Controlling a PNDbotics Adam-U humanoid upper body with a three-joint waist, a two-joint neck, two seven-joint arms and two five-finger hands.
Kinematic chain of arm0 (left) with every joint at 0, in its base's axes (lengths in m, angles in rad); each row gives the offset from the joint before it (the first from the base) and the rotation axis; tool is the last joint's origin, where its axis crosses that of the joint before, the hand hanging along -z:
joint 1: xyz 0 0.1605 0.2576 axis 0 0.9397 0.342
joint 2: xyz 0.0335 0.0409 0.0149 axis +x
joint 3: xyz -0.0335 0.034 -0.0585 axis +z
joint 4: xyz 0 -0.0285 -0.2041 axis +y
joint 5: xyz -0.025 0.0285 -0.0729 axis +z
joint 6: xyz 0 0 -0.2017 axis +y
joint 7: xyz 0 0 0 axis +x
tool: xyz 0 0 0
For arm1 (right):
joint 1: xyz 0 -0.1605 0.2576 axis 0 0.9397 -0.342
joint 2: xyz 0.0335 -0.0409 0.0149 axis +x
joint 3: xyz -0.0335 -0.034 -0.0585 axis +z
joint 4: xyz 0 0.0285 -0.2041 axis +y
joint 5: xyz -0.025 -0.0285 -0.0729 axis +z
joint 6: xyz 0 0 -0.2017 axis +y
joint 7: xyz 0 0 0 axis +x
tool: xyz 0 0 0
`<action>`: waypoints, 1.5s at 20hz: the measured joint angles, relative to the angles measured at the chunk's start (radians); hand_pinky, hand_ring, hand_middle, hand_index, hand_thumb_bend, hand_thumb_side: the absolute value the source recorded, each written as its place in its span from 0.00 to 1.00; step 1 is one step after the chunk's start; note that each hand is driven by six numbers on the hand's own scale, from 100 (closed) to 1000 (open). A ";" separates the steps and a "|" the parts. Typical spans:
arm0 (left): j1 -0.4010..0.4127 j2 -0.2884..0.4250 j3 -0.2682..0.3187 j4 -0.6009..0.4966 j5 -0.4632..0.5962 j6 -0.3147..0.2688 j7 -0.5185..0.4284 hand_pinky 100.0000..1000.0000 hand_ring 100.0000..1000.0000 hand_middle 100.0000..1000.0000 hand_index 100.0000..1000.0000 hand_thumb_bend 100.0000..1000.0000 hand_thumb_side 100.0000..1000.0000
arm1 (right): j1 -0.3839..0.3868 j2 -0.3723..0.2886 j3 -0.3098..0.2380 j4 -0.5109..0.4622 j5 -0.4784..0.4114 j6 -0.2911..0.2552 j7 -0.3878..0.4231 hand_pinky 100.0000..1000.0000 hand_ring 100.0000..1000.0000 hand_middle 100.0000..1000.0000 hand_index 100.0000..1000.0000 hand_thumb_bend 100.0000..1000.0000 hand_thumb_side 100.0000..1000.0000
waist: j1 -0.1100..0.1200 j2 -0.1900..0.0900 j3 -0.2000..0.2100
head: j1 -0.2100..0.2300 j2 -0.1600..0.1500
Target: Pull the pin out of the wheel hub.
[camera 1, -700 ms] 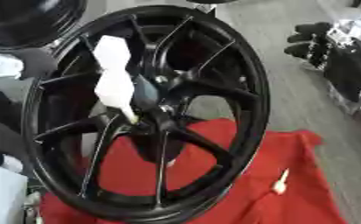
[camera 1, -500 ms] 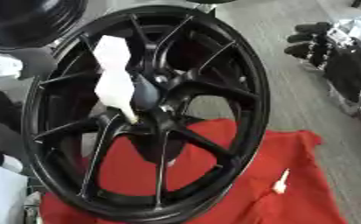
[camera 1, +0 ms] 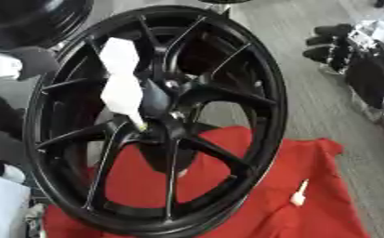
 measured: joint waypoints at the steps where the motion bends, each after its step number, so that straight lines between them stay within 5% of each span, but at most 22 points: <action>1: 0.000 0.000 0.000 0.000 -0.002 0.002 -0.003 0.76 0.73 0.75 0.78 0.34 0.15 | 0.000 0.000 0.000 0.000 0.000 -0.001 0.001 0.93 0.74 0.71 0.81 0.00 0.72 | 0.000 0.000 0.000 | 0.000 0.000; 7: -0.041 -0.029 -0.015 0.044 -0.025 -0.011 -0.059 0.84 0.80 0.77 0.80 0.47 0.22 | 0.000 0.000 0.000 0.000 0.000 -0.001 0.003 0.93 0.74 0.71 0.81 0.00 0.72 | 0.000 0.000 -0.002 | 0.001 0.000; 17: -0.190 -0.188 -0.113 0.324 -0.143 -0.175 -0.185 0.84 0.81 0.77 0.81 0.50 0.19 | 0.001 0.000 0.000 0.002 0.000 0.001 0.008 0.93 0.74 0.71 0.81 0.00 0.72 | 0.002 -0.003 -0.004 | 0.007 0.000; 30: -0.207 -0.248 -0.123 0.544 -0.260 -0.289 -0.194 0.86 0.83 0.79 0.82 0.58 0.15 | 0.002 0.000 0.001 0.007 0.000 0.001 0.013 0.93 0.74 0.71 0.81 0.00 0.73 | 0.002 -0.004 -0.006 | 0.008 0.001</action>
